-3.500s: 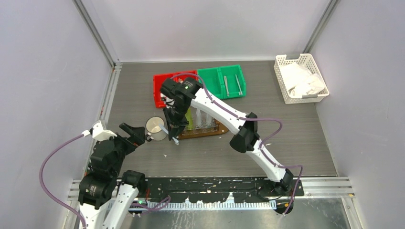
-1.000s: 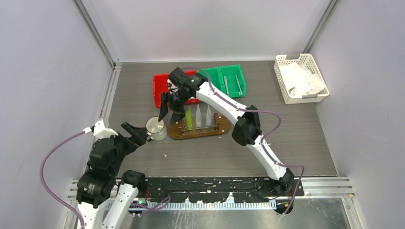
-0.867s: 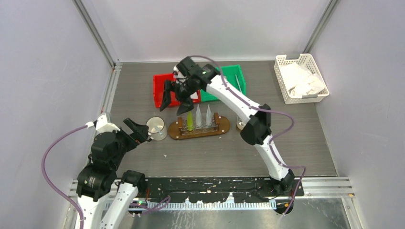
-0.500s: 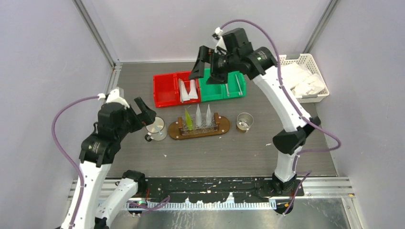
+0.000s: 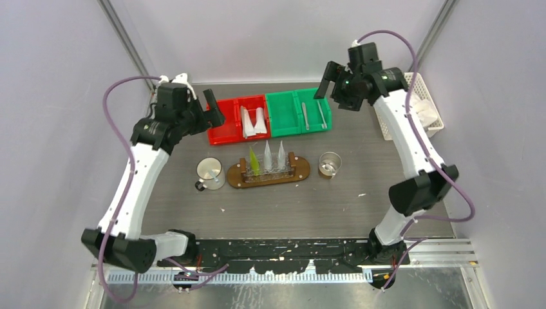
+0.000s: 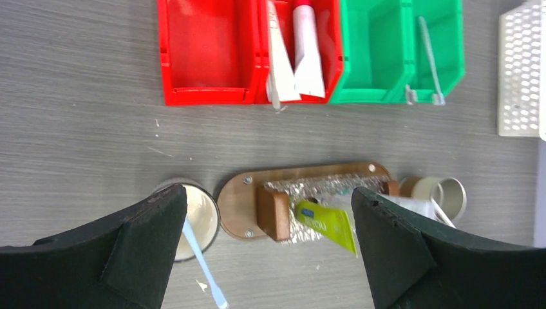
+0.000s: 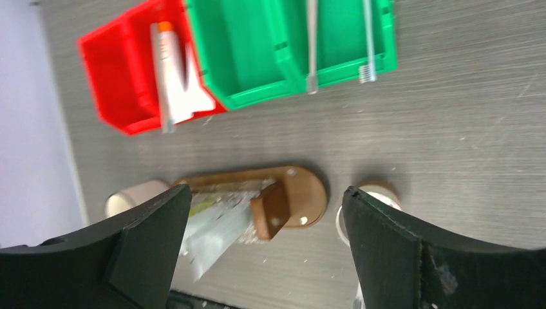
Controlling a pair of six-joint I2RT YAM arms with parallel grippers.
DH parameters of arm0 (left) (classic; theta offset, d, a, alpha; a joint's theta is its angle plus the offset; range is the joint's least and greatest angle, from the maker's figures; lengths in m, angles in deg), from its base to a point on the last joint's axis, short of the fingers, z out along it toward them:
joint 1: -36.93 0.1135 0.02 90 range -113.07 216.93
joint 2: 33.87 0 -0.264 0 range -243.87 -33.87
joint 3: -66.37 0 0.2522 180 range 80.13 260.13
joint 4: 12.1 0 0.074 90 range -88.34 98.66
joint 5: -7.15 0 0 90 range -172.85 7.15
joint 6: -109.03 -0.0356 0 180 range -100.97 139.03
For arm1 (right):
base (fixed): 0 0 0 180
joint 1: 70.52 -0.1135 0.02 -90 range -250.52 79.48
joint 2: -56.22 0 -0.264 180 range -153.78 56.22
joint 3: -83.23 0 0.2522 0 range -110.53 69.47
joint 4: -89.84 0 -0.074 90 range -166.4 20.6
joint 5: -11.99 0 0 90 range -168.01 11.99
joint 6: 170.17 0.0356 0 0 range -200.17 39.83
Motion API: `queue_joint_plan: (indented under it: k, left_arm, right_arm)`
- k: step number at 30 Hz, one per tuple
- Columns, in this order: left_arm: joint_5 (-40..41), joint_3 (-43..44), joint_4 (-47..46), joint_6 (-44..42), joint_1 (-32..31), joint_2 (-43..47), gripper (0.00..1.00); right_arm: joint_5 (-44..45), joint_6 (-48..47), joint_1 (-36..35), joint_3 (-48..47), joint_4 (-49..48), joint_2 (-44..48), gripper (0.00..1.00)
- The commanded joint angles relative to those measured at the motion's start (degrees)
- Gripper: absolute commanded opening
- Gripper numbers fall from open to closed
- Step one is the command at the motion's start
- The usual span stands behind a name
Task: Prepare toiletry sets of a toothbrush and toothpaste on the tray
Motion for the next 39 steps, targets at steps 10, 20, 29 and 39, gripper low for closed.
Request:
queue_joint_plan:
  k: [10, 20, 29, 39]
  left_arm:
    - [13.71, 10.25, -8.60, 1.06, 4.55, -27.32, 1.00]
    - [12.27, 10.95, -11.50, 1.43, 8.68, -35.97, 1.00]
    - [10.00, 12.59, -13.44, 1.36, 8.70, -42.76, 1.00]
    - [7.04, 20.55, -13.36, 1.51, 8.70, -50.19, 0.98]
  right_arm:
    - [9.53, -9.64, 5.46, -7.58, -9.36, -24.09, 0.89]
    - [4.30, -13.54, 7.19, -21.14, -7.54, -36.77, 0.86]
    - [0.22, -14.48, 7.46, -26.05, -7.56, -42.92, 0.80]
    - [4.54, -14.11, 7.48, -18.91, -9.32, -41.49, 0.49]
